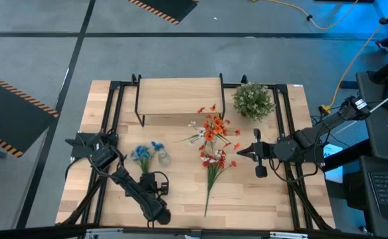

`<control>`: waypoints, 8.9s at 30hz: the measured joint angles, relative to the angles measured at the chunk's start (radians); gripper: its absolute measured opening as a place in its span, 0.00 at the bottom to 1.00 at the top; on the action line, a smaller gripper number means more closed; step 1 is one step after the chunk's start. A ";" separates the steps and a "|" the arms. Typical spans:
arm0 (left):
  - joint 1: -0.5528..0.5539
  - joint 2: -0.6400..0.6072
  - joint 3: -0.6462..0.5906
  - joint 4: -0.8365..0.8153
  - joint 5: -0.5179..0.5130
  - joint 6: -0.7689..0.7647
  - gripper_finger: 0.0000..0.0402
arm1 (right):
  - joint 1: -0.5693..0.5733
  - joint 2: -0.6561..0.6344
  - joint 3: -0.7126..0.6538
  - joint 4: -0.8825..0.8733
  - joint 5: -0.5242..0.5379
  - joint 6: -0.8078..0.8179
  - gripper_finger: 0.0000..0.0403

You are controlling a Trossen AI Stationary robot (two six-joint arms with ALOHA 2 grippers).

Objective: Pick and place flowers into a vace then onto a shelf
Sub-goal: Put the blue flowers into the left transparent vase

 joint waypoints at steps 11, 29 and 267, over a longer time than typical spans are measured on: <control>0.019 0.000 0.000 -0.002 -0.028 -0.011 0.25 | 0.000 0.000 0.000 0.000 0.000 0.002 0.01; 0.060 -0.002 -0.028 -0.017 -0.019 -0.009 0.28 | 0.000 0.000 0.000 0.000 0.000 0.003 0.01; 0.296 -0.814 -1.307 2.938 -0.414 2.591 0.07 | -0.013 0.000 0.000 0.061 0.010 -0.001 0.01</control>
